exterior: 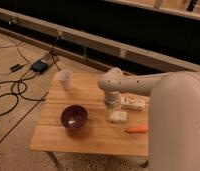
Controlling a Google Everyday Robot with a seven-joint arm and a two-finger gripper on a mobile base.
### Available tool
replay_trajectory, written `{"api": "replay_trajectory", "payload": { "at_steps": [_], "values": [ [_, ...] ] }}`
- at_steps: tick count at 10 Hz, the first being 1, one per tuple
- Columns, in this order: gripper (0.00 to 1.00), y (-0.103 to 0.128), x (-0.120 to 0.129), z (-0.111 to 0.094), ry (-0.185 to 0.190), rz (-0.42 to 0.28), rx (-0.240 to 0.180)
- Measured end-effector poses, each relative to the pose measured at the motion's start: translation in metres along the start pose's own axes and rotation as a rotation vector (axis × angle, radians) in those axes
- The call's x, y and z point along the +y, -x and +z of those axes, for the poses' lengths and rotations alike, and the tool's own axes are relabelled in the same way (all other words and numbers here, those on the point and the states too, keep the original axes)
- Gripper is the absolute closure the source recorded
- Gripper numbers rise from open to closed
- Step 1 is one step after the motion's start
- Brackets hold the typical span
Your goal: Place the white sponge in the ceramic cup
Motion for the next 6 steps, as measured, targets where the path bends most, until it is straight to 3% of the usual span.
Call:
{"api": "replay_trajectory", "payload": {
  "at_steps": [4,6],
  "values": [
    [0.35,-0.004,-0.005,0.021,0.017,-0.069,0.063],
    [0.35,-0.007,-0.006,0.026,0.008,-0.106,0.089]
  ]
}}
